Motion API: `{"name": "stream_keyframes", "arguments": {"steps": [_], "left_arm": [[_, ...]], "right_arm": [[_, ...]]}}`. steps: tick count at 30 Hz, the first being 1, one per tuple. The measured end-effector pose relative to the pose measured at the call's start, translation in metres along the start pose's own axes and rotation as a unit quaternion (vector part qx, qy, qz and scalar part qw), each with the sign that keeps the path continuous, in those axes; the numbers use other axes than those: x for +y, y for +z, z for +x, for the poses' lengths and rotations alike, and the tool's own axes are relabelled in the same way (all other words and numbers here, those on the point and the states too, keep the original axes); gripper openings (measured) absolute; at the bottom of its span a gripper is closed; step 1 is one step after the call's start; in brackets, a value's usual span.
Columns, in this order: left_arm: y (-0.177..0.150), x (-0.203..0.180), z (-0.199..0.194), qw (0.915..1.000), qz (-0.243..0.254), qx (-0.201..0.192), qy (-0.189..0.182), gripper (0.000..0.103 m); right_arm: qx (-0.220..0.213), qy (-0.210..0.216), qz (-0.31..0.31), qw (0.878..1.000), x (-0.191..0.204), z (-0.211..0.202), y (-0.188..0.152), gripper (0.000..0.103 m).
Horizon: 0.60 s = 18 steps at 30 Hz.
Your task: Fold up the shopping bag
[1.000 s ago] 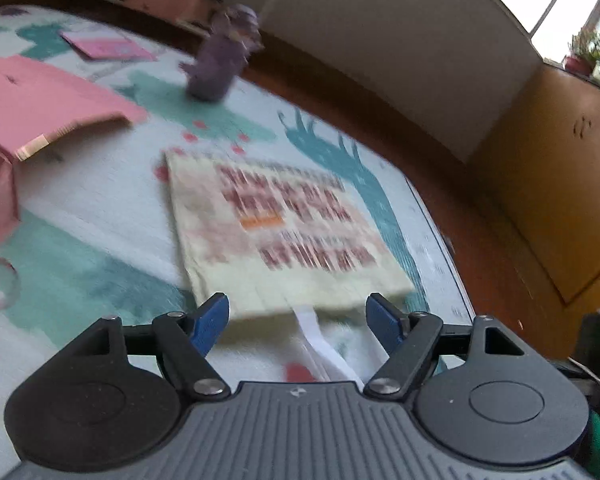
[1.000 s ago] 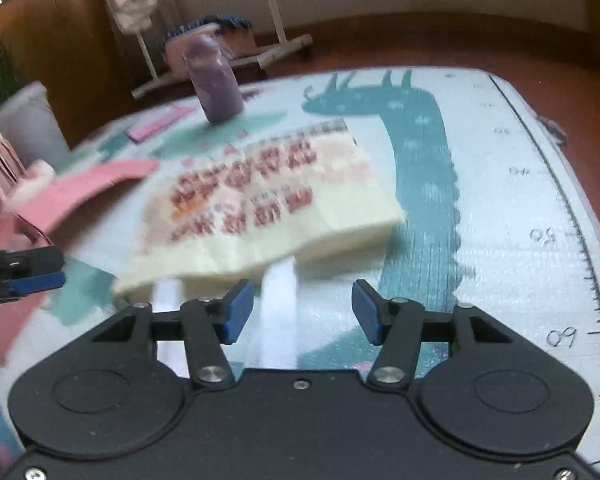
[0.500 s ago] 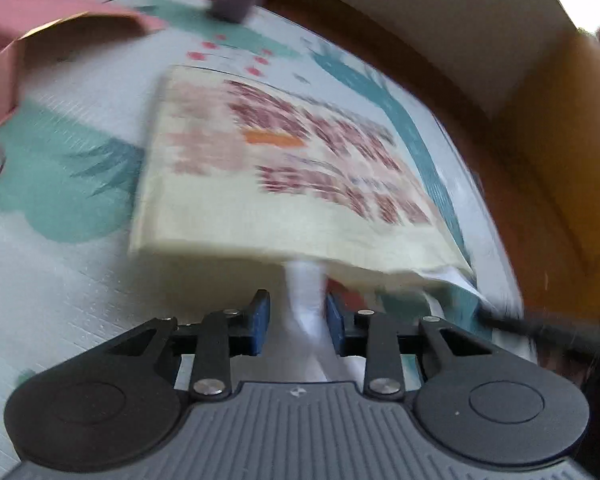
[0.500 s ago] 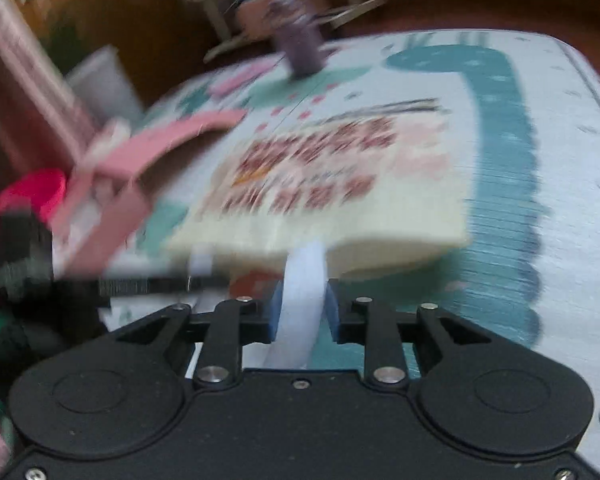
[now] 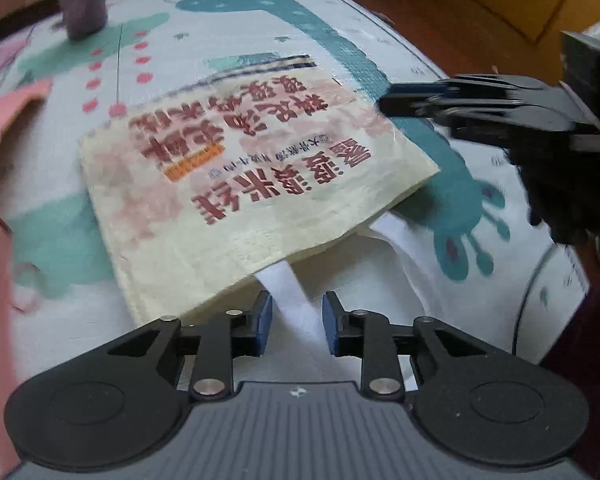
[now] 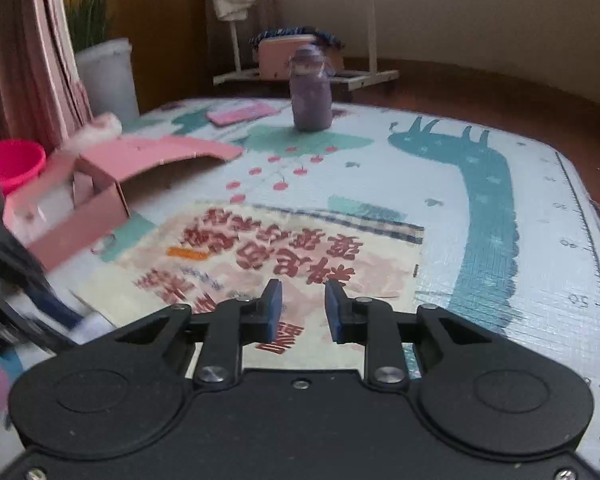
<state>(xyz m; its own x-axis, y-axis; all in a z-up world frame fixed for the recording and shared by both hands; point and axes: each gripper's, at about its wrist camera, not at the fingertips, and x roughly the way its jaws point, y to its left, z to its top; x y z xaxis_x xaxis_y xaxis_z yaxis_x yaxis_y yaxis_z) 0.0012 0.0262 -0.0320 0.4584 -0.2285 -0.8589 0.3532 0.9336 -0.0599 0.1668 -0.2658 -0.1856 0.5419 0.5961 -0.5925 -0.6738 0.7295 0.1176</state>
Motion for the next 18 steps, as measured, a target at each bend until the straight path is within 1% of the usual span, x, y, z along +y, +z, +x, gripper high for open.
{"name": "stream_keyframes", "arguments": {"steps": [1, 2, 3, 4, 5, 7, 8, 9, 10, 11, 12, 13, 15, 17, 18], "left_arm": [[0.004, 0.005, 0.000, 0.9998, -0.010, -0.016, 0.012, 0.035], [0.010, 0.013, -0.003, 0.9973, -0.044, -0.052, 0.026, 0.049], [0.010, 0.016, -0.006, 0.9943, -0.069, -0.078, 0.026, 0.054], [0.011, 0.016, -0.003, 0.9910, -0.081, -0.103, 0.027, 0.055], [0.012, 0.015, 0.001, 0.9870, -0.093, -0.128, 0.028, 0.055], [0.009, 0.009, 0.011, 0.9817, -0.098, -0.163, 0.012, 0.055], [0.005, 0.004, 0.031, 0.9807, -0.096, -0.170, 0.004, 0.054], [0.004, 0.000, 0.054, 0.9880, -0.095, -0.121, 0.013, 0.054], [-0.001, -0.009, 0.071, 0.9952, -0.073, -0.058, 0.031, 0.056], [-0.002, -0.019, 0.084, 0.9977, -0.032, -0.053, 0.026, 0.056], [-0.002, -0.029, 0.096, 0.9984, 0.010, -0.053, 0.018, 0.057], [0.001, -0.031, 0.102, 0.9981, 0.014, -0.056, 0.020, 0.057], [0.020, -0.021, 0.125, 0.9949, -0.013, -0.088, 0.047, 0.057], [0.032, -0.004, 0.142, 0.9902, -0.042, -0.123, 0.050, 0.057], [0.039, 0.004, 0.156, 0.9887, -0.052, -0.130, 0.054, 0.057]], "right_arm": [[0.015, -0.003, -0.007, 1.000, 0.002, 0.005, -0.002, 0.024], [0.045, -0.005, -0.020, 0.999, 0.005, 0.013, -0.007, 0.024], [0.080, -0.008, -0.033, 0.996, 0.008, 0.022, -0.013, 0.024], [0.102, -0.010, -0.042, 0.994, 0.011, 0.027, -0.018, 0.024], [0.112, -0.012, -0.056, 0.992, 0.014, 0.029, -0.021, 0.024], [0.125, -0.012, -0.064, 0.990, 0.015, 0.028, -0.021, 0.024], [0.120, -0.015, -0.064, 0.991, 0.014, 0.023, -0.018, 0.024], [0.105, -0.017, -0.061, 0.992, 0.013, 0.019, -0.014, 0.024], [0.089, -0.015, -0.058, 0.994, 0.012, 0.015, -0.011, 0.024], [0.069, -0.018, -0.058, 0.996, 0.012, 0.011, -0.007, 0.024], [0.049, -0.021, -0.061, 0.997, 0.012, 0.008, -0.003, 0.024], [0.037, -0.020, -0.063, 0.997, 0.014, 0.008, -0.001, 0.024], [0.026, -0.014, -0.074, 0.997, 0.020, 0.014, 0.004, 0.024], [0.033, -0.013, -0.085, 0.996, 0.025, 0.023, 0.007, 0.024], [0.037, -0.012, -0.086, 0.995, 0.026, 0.029, 0.008, 0.024]]}}
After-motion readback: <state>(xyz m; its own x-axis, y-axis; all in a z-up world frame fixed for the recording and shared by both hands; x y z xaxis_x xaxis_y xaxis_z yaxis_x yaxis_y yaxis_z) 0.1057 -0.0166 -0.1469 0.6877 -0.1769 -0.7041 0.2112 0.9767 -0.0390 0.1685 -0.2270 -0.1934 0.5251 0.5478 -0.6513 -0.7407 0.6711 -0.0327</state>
